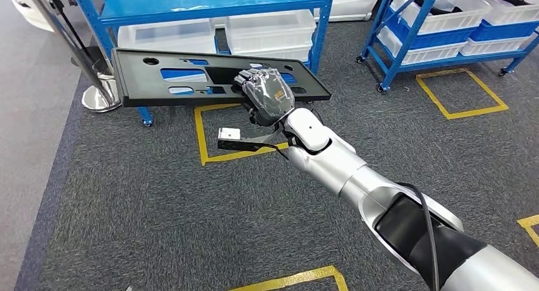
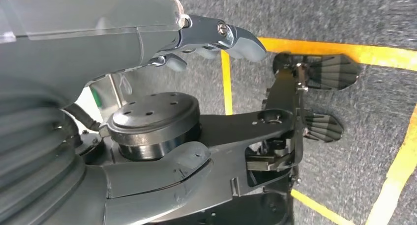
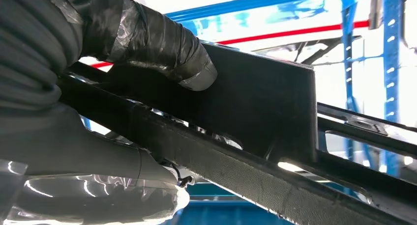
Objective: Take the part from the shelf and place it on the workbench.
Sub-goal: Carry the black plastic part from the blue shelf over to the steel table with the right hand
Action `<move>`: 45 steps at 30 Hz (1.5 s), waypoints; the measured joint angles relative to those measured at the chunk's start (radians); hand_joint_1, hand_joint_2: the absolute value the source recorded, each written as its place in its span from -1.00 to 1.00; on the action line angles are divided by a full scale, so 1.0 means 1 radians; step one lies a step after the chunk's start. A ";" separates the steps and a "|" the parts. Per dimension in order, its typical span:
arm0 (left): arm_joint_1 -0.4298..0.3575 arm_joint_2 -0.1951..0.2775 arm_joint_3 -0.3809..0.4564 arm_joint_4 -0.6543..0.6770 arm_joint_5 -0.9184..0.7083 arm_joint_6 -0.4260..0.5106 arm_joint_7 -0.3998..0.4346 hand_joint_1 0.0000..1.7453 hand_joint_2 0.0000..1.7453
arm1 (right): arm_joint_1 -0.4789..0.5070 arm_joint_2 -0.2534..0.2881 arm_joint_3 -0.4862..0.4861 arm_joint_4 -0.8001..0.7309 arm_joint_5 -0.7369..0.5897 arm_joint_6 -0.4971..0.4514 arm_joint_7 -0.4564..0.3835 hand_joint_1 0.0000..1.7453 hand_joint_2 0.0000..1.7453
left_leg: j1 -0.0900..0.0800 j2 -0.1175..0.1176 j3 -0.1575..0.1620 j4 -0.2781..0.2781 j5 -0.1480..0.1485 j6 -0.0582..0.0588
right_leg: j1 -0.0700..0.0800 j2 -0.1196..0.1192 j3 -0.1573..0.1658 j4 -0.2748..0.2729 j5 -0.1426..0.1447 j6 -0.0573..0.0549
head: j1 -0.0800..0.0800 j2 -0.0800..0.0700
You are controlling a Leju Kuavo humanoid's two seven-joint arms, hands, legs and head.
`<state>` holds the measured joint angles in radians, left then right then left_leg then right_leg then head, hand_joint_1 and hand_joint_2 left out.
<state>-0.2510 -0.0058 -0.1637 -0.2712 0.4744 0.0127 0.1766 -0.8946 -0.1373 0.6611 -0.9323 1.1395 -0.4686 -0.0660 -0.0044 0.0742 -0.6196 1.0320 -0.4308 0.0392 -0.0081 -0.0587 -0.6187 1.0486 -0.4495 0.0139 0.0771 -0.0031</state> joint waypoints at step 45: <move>0.055 0.015 0.089 -0.001 -0.057 -0.016 -0.022 -1.00 1.00 | -0.008 0.077 0.008 -0.039 0.099 0.085 0.069 1.00 1.00 | 0.030 -0.138 0.002 0.056 -0.035 -0.051 | -0.004 0.162 -0.025 -0.006 0.027 -0.028 | 0.003 0.000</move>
<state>-0.1965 0.0095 -0.0743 -0.2723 0.4176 -0.0038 0.1550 -0.9026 -0.0605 0.6686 -0.9716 1.2382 -0.3840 0.0025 0.0260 -0.0634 -0.6175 1.0877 -0.4655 -0.0117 -0.0117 0.1032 -0.6435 1.0423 -0.4222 -0.0140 0.0805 -0.0031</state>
